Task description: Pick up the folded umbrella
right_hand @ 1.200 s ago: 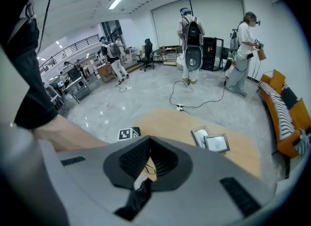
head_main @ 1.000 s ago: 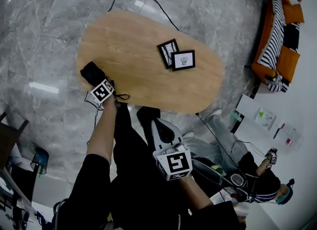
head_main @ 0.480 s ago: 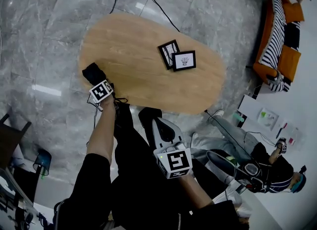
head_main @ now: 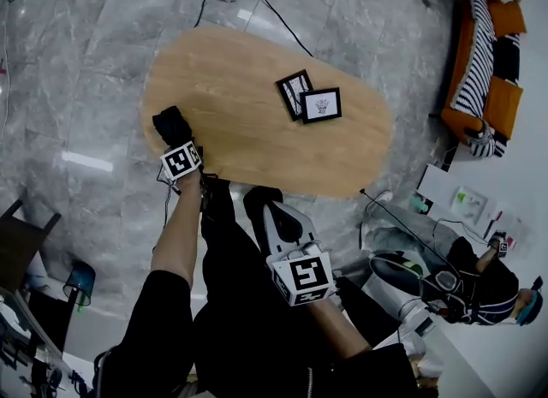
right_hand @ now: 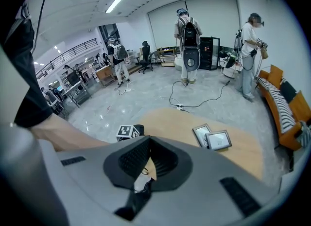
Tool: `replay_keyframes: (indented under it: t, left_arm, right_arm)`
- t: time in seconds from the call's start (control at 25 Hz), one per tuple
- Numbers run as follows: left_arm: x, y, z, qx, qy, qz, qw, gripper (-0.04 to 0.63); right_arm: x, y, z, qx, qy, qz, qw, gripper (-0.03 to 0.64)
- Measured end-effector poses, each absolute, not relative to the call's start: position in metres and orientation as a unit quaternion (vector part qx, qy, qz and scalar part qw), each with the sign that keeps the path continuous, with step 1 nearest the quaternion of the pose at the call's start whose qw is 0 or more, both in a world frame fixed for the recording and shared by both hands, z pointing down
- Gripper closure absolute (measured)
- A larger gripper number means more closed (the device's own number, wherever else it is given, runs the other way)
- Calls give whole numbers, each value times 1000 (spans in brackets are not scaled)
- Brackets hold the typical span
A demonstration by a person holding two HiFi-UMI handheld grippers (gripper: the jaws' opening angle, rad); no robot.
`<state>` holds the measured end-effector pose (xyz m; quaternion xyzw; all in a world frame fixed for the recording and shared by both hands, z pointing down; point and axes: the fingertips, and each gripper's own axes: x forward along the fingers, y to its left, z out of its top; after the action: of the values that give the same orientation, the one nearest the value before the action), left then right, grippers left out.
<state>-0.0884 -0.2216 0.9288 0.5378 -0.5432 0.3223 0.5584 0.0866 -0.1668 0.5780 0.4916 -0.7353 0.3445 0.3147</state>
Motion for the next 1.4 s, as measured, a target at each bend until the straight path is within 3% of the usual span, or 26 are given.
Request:
replay_keyframes:
  t: [0.44, 0.76, 1.4]
  left_arm:
    - [-82, -246, 887, 587, -536, 308, 523, 370]
    - [-72, -269, 845, 648, -513, 324, 461, 370]
    - [-51, -299, 708, 737, -493, 277, 371, 370]
  right_arm:
    - [75, -172, 570, 491, -746, 341, 294, 606]
    - [70, -181, 561, 493, -755, 332, 277, 607]
    - [93, -203, 534, 535, -754, 307, 227, 606]
